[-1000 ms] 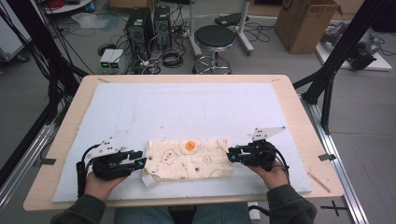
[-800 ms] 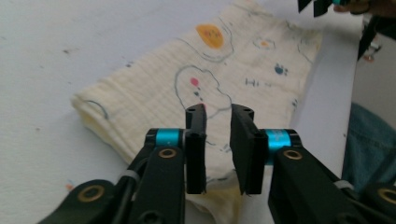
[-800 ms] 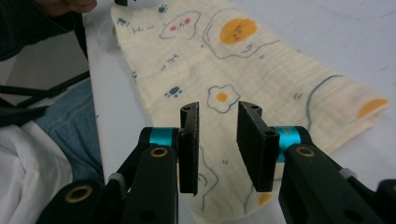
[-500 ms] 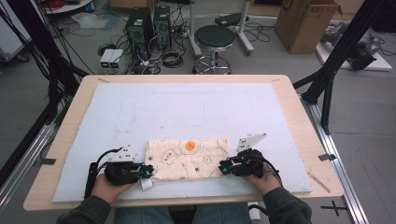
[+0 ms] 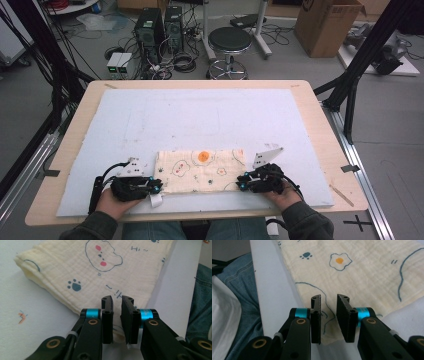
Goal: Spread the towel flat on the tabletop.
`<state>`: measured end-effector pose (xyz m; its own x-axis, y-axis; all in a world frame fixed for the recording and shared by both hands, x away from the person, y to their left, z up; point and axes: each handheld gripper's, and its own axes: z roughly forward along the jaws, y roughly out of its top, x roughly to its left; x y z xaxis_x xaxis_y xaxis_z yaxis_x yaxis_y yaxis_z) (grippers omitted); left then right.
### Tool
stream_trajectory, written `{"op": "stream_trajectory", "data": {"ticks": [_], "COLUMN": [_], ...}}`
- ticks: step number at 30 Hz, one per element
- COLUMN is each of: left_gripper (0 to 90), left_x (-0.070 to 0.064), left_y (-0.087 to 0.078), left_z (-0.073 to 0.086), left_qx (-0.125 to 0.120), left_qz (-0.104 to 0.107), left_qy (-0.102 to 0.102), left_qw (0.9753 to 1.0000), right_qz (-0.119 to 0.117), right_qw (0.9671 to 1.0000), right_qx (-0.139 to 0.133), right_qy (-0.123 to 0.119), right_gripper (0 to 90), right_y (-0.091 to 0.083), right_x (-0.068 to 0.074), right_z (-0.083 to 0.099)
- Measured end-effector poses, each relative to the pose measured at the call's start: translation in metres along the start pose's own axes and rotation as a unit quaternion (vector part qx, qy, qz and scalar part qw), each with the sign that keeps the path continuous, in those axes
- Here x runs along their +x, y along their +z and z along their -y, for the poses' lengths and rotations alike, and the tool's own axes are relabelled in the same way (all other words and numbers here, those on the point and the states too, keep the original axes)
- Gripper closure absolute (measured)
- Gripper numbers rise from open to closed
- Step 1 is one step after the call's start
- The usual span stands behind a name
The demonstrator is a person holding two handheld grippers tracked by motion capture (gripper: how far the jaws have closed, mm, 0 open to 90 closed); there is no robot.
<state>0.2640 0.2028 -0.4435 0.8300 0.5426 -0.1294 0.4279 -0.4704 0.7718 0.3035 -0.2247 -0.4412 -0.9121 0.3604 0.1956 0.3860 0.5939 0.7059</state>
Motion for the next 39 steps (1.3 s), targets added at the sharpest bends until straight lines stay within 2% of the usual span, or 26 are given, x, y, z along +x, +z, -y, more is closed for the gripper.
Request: {"op": "stream_trajectory", "data": {"ticks": [4, 8, 13, 19, 25, 29, 30, 33, 36, 39], "left_gripper": [72.8, 66.9, 60.5, 57.3, 56.6, 56.7, 57.0, 57.2, 57.4, 56.2], "left_x": [0.000, 0.002, 0.011, 0.022, 0.036, 0.047, 0.049, 0.057, 0.065, 0.071], "left_y": [-0.004, -0.010, -0.016, -0.018, -0.012, -0.005, -0.003, 0.005, 0.014, 0.021], "left_z": [-0.003, -0.008, -0.017, -0.026, -0.038, -0.047, -0.048, -0.051, -0.054, -0.053], "left_qx": [-0.014, -0.039, -0.071, -0.085, -0.103, -0.121, -0.123, -0.113, -0.103, -0.086], "left_qz": [0.004, 0.002, -0.006, -0.026, -0.052, -0.067, -0.071, -0.079, -0.084, -0.081], "left_qy": [-0.001, -0.010, -0.033, -0.048, -0.067, -0.086, -0.091, -0.100, -0.111, -0.122], "left_qw": [0.9999, 0.9992, 0.9969, 0.9949, 0.9911, 0.9867, 0.9857, 0.9854, 0.9848, 0.9854], "right_qz": [0.000, -0.002, 0.009, 0.029, 0.054, 0.074, 0.077, 0.083, 0.087, 0.086], "right_qw": [1.0000, 0.9997, 0.9988, 0.9972, 0.9943, 0.9923, 0.9921, 0.9910, 0.9913, 0.9923], "right_qx": [-0.002, -0.026, -0.047, -0.066, -0.087, -0.093, -0.091, -0.093, -0.079, -0.057], "right_qy": [-0.001, 0.001, 0.009, 0.021, 0.030, 0.035, 0.038, 0.049, 0.059, 0.068], "right_gripper": [71.9, 68.9, 65.4, 62.7, 61.0, 61.1, 61.4, 63.1, 64.7, 65.1], "right_y": [-0.001, -0.005, -0.012, -0.021, -0.025, -0.023, -0.022, -0.016, -0.008, 0.000], "right_x": [0.001, 0.001, -0.004, -0.014, -0.027, -0.039, -0.044, -0.054, -0.064, -0.072], "right_z": [-0.001, -0.006, -0.014, -0.025, -0.041, -0.053, -0.055, -0.058, -0.058, -0.056]}}
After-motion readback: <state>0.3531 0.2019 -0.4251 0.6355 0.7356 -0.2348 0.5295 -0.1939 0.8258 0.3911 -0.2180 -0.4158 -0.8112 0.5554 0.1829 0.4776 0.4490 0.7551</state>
